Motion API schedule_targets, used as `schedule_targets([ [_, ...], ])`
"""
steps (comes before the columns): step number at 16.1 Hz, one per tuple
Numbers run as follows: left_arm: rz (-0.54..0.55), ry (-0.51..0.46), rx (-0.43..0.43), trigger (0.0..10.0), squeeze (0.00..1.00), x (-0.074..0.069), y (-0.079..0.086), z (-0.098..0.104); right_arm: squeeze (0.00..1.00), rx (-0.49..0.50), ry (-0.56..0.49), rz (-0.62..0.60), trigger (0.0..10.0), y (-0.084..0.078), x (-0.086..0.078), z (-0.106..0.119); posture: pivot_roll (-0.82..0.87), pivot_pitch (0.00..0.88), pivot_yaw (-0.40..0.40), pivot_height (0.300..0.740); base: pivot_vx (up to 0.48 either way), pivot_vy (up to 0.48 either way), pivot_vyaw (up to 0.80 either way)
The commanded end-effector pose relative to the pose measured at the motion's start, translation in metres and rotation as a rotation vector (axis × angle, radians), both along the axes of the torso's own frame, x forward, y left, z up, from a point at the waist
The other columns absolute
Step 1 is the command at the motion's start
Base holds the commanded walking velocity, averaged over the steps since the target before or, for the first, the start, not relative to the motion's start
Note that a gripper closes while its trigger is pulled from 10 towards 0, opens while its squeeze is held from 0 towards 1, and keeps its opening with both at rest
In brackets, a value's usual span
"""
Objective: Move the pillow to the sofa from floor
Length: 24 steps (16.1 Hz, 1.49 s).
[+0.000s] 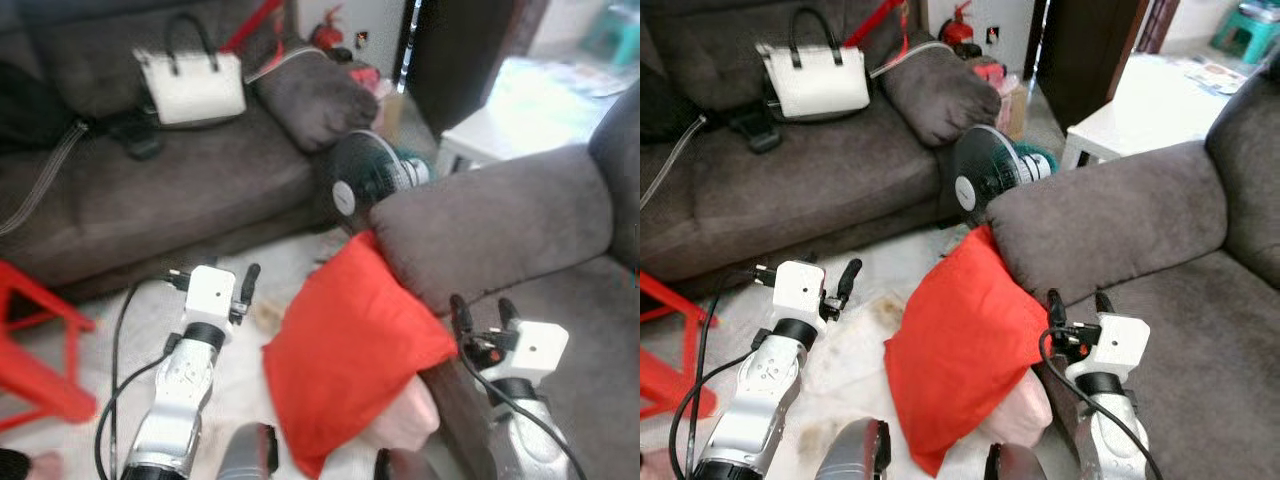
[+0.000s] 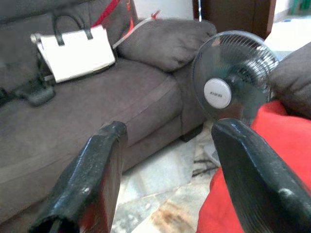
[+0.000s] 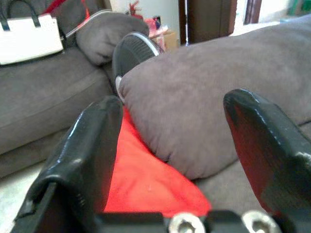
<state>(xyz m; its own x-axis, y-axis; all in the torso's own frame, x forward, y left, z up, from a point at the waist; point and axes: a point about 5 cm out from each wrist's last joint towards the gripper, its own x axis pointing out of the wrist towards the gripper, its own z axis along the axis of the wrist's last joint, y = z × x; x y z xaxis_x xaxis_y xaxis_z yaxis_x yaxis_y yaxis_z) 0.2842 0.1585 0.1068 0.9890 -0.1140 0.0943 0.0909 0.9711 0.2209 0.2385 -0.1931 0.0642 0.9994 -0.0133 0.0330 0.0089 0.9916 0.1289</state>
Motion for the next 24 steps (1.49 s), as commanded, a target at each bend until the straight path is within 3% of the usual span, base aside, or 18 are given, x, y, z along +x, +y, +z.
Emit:
schedule_targets([
  [1,-0.005,0.008,0.001,10.0,0.0,0.0009,0.0004,0.0012,0.0,0.004,0.006,-0.003,10.0,-0.0009,-0.0002,-0.0004,0.08,0.056,-0.007,0.62,0.0,0.0,0.0],
  [10,-0.055,0.032,-0.008,10.0,0.0,0.0001,-0.0048,-0.002,0.0,0.02,0.029,-0.017,10.0,-0.003,0.001,-0.0035,0.08,0.057,-0.008,0.62,0.0,0.0,0.0],
  [13,-0.056,0.033,-0.008,10.0,0.0,-0.0001,-0.0047,-0.002,0.0,0.021,0.032,-0.014,10.0,-0.0027,0.001,-0.0037,0.08,0.058,-0.007,0.62,0.0,0.0,-0.5],
  [24,-0.041,0.031,-0.005,10.0,0.0,0.0005,-0.0038,-0.002,0.0,0.016,0.014,-0.003,10.0,-0.0014,0.0013,-0.0022,0.08,0.058,-0.007,0.62,0.0,0.0,0.0],
])
